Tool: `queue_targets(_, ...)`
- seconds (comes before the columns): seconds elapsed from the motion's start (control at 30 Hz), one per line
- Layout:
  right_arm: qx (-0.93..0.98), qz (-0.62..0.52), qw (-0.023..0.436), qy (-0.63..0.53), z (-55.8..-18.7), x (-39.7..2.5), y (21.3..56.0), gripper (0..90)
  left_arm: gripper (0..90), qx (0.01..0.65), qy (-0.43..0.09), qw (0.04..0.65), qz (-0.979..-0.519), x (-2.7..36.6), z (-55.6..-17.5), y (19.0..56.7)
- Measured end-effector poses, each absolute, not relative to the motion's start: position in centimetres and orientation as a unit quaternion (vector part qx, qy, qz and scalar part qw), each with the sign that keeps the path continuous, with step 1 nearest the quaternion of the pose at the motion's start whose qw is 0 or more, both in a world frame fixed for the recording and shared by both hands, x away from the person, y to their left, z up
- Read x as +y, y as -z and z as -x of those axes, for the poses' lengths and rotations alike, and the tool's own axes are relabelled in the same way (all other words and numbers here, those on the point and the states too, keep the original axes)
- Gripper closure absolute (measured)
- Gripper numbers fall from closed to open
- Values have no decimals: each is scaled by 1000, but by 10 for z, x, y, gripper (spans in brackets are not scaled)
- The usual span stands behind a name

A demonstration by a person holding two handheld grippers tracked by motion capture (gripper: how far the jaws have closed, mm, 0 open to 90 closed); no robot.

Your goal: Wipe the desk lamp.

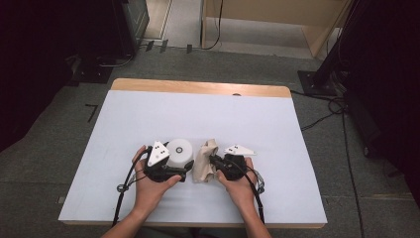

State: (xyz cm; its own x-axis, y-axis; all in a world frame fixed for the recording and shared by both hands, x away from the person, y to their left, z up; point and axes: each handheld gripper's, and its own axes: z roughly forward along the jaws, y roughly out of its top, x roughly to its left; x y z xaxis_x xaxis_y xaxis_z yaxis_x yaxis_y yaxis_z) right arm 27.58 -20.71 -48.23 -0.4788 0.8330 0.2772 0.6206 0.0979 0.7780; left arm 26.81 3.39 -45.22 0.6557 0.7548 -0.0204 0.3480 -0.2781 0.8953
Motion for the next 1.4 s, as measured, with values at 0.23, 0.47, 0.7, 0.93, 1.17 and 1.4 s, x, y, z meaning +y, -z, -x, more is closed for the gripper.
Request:
queue_targets(0.23, 737, -495, 119, -446, -276, -202, 486, 841, 82, 362, -202, 478, -774, 38, -276, 454)
queue_targets(0.47, 736, -492, 121, -449, -275, -203, 485, 843, 86, 295, -183, 498, -795, 51, -285, 450)
queue_targets(0.7, 729, -474, 129, -476, -270, -200, 476, 848, 86, 196, -157, 506, -825, 55, -290, 446)
queue_targets(0.93, 746, -456, 114, -472, -267, -180, 483, 849, 86, 208, -147, 503, -826, 52, -291, 454)
queue_targets(1.17, 737, -450, 120, -490, -265, -174, 474, 851, 84, 228, -126, 513, -818, 56, -296, 458)
queue_targets(1.4, 718, -443, 136, -519, -259, -174, 450, 851, 83, 228, -126, 513, -818, 57, -296, 458)
